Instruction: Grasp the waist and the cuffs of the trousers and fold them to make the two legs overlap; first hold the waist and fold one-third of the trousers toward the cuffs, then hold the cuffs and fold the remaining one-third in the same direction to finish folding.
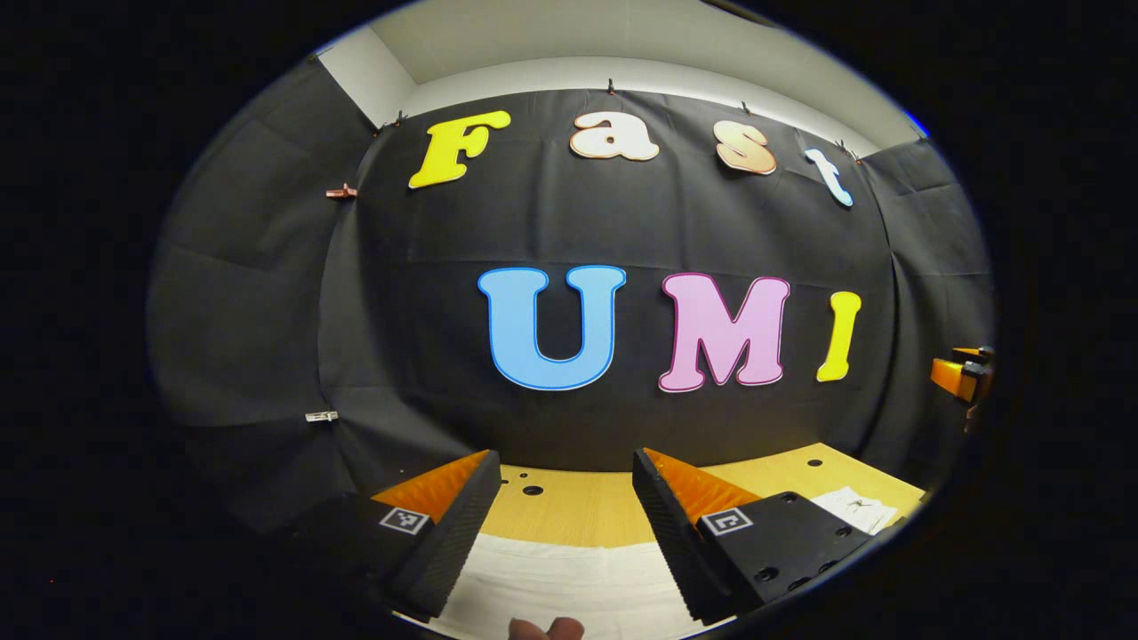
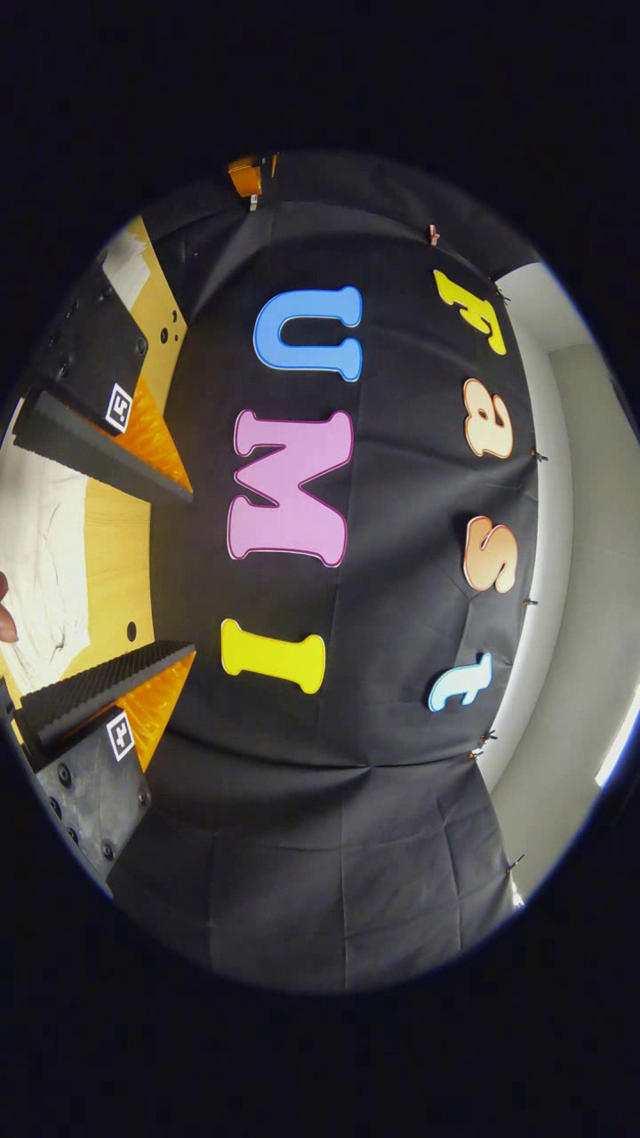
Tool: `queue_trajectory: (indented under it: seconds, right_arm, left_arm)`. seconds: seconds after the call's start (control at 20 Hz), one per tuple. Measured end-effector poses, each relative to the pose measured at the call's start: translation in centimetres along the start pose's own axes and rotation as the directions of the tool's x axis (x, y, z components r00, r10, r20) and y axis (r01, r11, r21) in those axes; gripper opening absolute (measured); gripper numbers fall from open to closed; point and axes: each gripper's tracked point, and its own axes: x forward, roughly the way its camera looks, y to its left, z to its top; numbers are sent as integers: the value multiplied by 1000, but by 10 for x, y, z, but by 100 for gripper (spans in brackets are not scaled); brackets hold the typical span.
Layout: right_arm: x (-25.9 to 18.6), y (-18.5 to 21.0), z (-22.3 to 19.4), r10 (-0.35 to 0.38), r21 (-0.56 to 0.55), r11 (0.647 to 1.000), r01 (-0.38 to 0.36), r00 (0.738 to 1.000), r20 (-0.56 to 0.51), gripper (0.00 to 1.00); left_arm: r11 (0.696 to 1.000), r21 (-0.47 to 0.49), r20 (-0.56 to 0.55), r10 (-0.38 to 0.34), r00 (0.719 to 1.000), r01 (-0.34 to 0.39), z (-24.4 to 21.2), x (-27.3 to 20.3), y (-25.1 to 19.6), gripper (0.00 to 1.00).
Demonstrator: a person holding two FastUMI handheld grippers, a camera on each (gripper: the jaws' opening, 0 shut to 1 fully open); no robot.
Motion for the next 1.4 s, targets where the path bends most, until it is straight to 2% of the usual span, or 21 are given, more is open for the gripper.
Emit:
queue_trajectory:
  seconds: [0.15, 0.3, 0.4, 0.45, 0.5, 0.55, 0.65, 0.7, 0.8, 0.9, 1.1, 1.15, 1.2, 1.3, 1.4]
  right_arm:
    - [-2, -2, -2, 2, -14, 1000, -3, 1000, -10, 97]
    - [-7, -3, -9, 4, -39, 999, -5, 1000, -27, 97]
    - [-13, -5, -17, -2, -55, 999, -1, 999, -48, 95]
    - [-16, -7, -20, -6, -60, 998, 2, 998, -60, 97]
    - [-18, -8, -25, -10, -67, 998, 5, 997, -73, 95]
    - [-21, -10, -29, -12, -76, 997, 6, 996, -84, 96]
    - [-28, -14, -37, -22, -105, 994, 11, 994, -105, 98]
    - [-31, -15, -41, -27, -115, 993, 13, 993, -119, 98]
    - [-37, -19, -45, -39, -116, 993, 23, 990, -138, 98]
    - [-43, -23, -46, -53, -118, 992, 36, 988, -143, 98]
    - [-55, -29, -47, -77, -149, 987, 55, 986, -150, 98]
    - [-57, -32, -48, -84, -157, 986, 59, 984, -154, 98]
    - [-60, -35, -49, -90, -162, 985, 64, 983, -159, 98]
    - [-64, -40, -50, -103, -169, 983, 75, 981, -165, 98]
    - [-70, -46, -51, -117, -170, 982, 88, 979, -169, 98]
  left_arm:
    - [999, 23, -7, -35, 999, 35, -8, -6, 5, 95]
    - [988, 147, -44, -42, 998, 48, -29, -12, 32, 97]
    - [966, 248, -88, -54, 995, 74, -50, -18, 52, 97]
    - [949, 303, -119, -58, 991, 92, -62, -22, 62, 97]
    - [923, 367, -153, -64, 986, 117, -79, -27, 71, 97]
    - [885, 440, -186, -73, 980, 149, -93, -32, 79, 97]
    - [781, 579, -256, -99, 961, 235, -128, -41, 88, 99]
    - [731, 617, -302, -122, 946, 291, -145, -42, 86, 96]
    - [641, 653, -407, -151, 901, 403, -190, -57, 90, 96]
    - [538, 689, -488, -150, 860, 485, -224, -67, 96, 96]
    - [324, 731, -593, -135, 794, 601, -283, -76, 100, 96]
    - [281, 726, -619, -131, 775, 628, -297, -80, 100, 96]
    - [260, 712, -643, -131, 754, 652, -308, -84, 102, 95]
    - [271, 661, -699, -118, 705, 700, -333, -93, 106, 95]
    - [260, 647, -724, -87, 684, 717, -343, -93, 115, 96]
